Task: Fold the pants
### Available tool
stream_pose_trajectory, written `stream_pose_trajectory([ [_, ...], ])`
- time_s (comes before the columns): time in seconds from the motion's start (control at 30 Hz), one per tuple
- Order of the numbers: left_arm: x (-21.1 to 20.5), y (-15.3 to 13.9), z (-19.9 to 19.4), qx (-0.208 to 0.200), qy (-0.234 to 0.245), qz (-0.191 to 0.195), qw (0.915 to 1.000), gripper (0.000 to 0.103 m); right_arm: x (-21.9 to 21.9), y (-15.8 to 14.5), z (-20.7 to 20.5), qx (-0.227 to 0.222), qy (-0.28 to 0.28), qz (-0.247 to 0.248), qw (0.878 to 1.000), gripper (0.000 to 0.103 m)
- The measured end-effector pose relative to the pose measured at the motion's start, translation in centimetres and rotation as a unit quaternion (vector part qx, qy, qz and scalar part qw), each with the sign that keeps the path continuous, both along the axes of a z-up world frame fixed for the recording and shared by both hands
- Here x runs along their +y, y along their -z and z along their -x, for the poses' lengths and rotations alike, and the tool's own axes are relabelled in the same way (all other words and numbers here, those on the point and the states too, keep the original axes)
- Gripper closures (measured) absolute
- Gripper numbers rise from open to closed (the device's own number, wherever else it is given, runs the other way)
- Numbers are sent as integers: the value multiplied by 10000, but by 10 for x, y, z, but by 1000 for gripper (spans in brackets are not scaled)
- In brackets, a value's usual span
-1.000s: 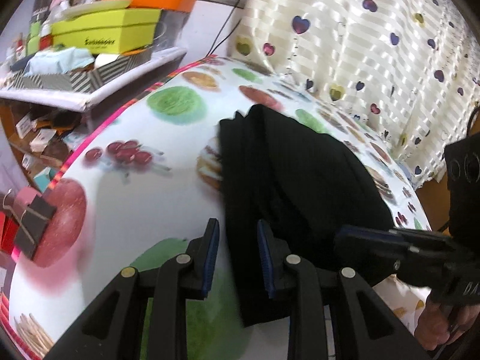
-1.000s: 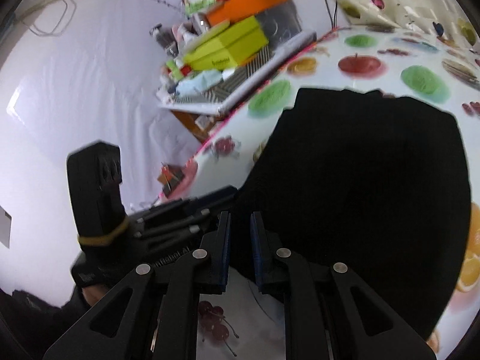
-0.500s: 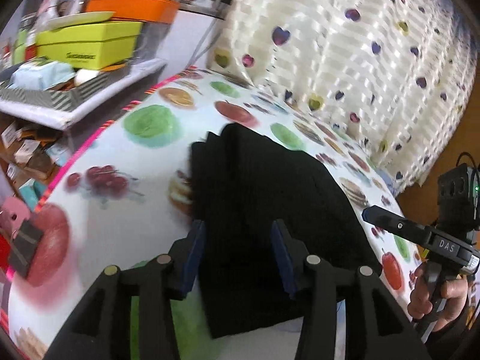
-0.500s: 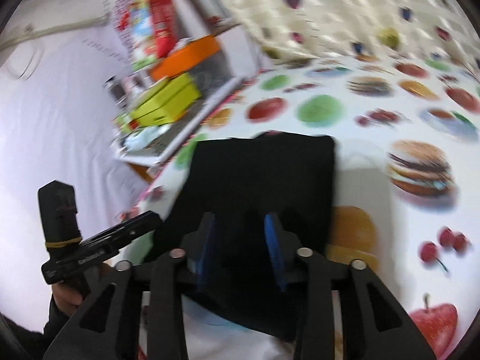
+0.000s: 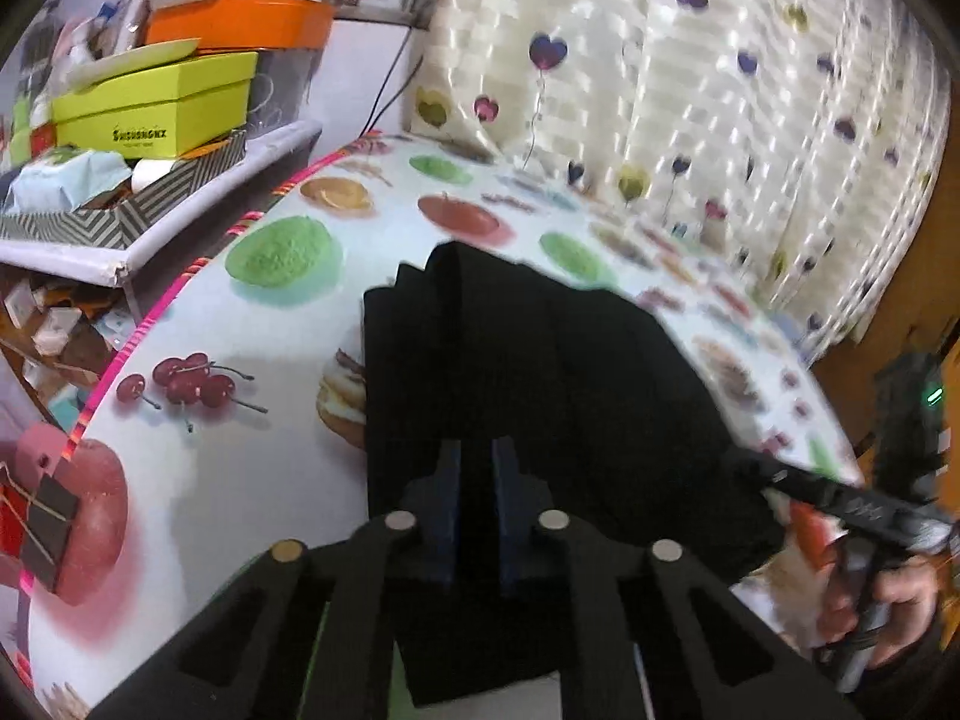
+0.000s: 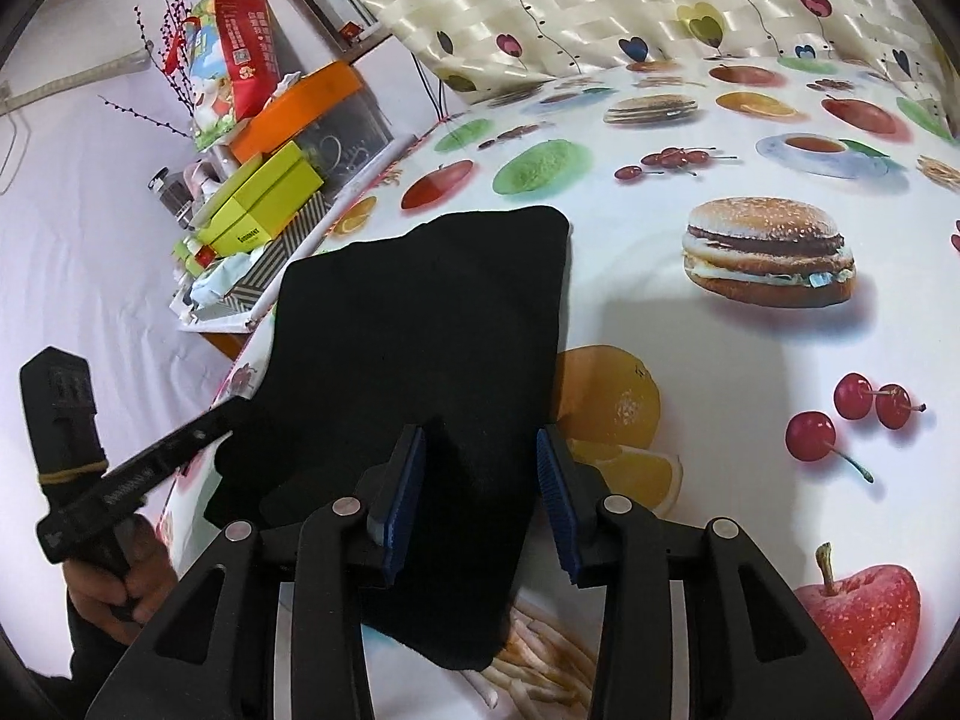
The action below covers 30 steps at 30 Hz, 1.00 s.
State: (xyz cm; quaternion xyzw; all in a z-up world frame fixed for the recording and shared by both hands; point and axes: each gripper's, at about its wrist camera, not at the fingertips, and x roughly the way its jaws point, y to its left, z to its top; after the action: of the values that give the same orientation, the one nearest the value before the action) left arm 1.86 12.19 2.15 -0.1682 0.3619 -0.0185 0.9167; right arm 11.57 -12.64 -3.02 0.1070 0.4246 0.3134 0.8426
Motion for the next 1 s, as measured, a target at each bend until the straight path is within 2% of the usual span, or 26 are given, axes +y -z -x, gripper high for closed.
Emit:
stream_pose_trajectory([
  [0.03,2,-4,5,-67,-24,38,10000,103,0,0,0,8,-3,-7,10000,63],
  [0.13,3,-10,21,-220,-52,81,9997,103,-2,0,1,6,-27,-16,10000,63],
  [0.3,10,4,24,-2,-231,-20,9997,102,-4,5,0,86,-31,-75,9999,61],
  [0.4,14,6,25,14,-182,144,9997,102,-5,4,0,67,-60,-66,9999,59],
  [0.47,10,0,23,-90,-96,151,9998,96,-5,5,-1,72,-61,-68,9999,58],
  [0.5,8,-2,21,-112,-60,119,9998,82,-5,5,-1,97,-61,-86,9999,58],
  [0.53,4,-3,17,-122,-6,109,9999,60,-5,6,-2,114,-65,-111,9999,58],
  [0.57,2,-2,12,-106,73,136,9998,51,-5,6,-1,109,-73,-123,9998,58],
  [0.6,0,1,8,-83,114,150,9998,46,-5,6,0,96,-81,-116,9999,58],
  [0.7,-8,16,-9,241,172,75,9995,46,-5,6,0,107,-99,-126,9998,58],
  [0.9,-19,17,-14,272,23,-232,9994,45,-4,6,0,90,-113,-177,9997,58],
  [0.97,-24,16,-14,306,-33,-418,9987,54,-3,7,0,81,-120,-202,9997,58],
  [1.0,-25,15,-13,295,-56,-493,9983,65,-3,7,1,76,-116,-206,9997,58],
])
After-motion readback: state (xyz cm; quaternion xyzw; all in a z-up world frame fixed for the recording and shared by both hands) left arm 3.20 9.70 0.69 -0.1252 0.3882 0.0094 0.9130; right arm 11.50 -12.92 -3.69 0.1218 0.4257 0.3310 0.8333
